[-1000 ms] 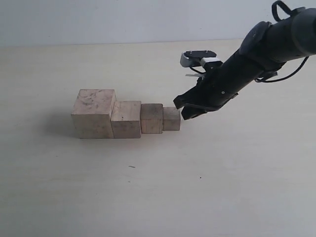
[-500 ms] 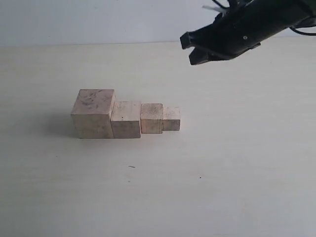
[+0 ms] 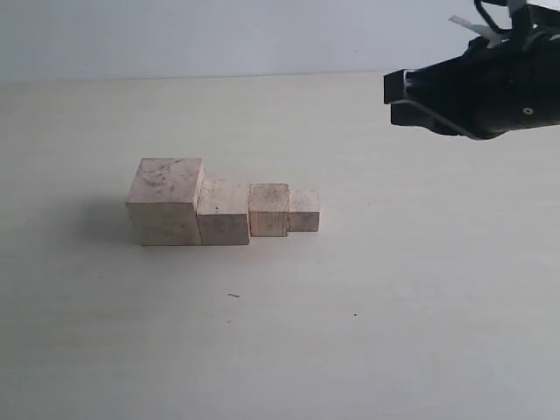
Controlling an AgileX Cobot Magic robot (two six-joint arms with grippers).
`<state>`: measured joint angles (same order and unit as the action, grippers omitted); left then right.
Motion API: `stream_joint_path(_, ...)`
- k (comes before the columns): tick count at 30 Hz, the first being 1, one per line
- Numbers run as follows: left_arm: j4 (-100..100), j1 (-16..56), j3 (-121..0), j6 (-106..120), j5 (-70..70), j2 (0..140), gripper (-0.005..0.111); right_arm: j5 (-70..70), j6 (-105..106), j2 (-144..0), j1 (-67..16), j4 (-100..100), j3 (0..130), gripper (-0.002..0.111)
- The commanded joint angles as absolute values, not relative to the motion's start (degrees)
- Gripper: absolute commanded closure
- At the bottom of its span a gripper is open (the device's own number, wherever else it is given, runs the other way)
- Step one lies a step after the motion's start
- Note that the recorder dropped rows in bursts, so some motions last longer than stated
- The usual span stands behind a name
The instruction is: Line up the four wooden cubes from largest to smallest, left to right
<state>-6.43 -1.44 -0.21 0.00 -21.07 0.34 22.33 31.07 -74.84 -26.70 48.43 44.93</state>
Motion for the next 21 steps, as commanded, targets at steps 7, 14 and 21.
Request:
stream_joint_path(7,-6.37,-1.09,0.00,0.00,-20.63,0.00,0.107,22.74,30.86,-67.50,-26.66,49.11,44.45,0.108)
stream_joint_path(14,-6.37,-1.09,0.00,0.00,-20.63,0.00,0.107,22.28,31.38,-65.60,-26.66,48.87,44.45,0.108)
stream_joint_path(21,-6.37,-1.09,0.00,0.00,-20.63,0.00,0.107,18.44,31.90,-61.71,-26.54,41.16,44.45,0.108)
